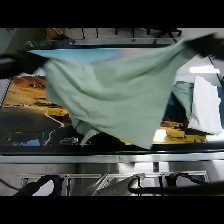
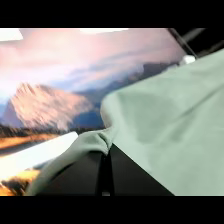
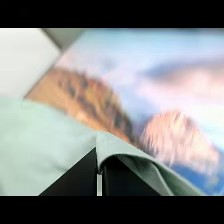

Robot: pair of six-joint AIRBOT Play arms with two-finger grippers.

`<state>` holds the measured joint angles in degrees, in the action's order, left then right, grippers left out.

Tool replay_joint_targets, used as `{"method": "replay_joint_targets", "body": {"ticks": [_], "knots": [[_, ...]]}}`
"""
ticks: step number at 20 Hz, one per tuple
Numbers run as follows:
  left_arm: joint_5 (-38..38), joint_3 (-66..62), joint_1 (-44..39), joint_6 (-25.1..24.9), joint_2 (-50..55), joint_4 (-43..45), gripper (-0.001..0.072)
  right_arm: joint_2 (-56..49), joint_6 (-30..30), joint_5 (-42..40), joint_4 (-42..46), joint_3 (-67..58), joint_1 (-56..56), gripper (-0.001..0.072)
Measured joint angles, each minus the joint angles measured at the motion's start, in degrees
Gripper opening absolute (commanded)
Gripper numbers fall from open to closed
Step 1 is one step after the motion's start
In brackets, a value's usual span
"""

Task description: Fold the shirts.

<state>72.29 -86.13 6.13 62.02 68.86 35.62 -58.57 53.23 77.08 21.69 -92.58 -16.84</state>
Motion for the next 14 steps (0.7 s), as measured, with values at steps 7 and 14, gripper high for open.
{"method": "replay_joint_targets", "body": {"ticks": [7, 14], "knots": [[-7.4, 6.7, -12.1, 0.8, 25.7, 9.8, 0.0252, -19.0, -5.3, -11.9, 5.6, 18.6, 9.7, 0.0295], [6.9, -8.0, -3.0, 5.6, 34.1, 8.7, 0.0698, -15.8, -3.5, -13.1, 7.3, 17.6, 4.3, 0.0374]]}}
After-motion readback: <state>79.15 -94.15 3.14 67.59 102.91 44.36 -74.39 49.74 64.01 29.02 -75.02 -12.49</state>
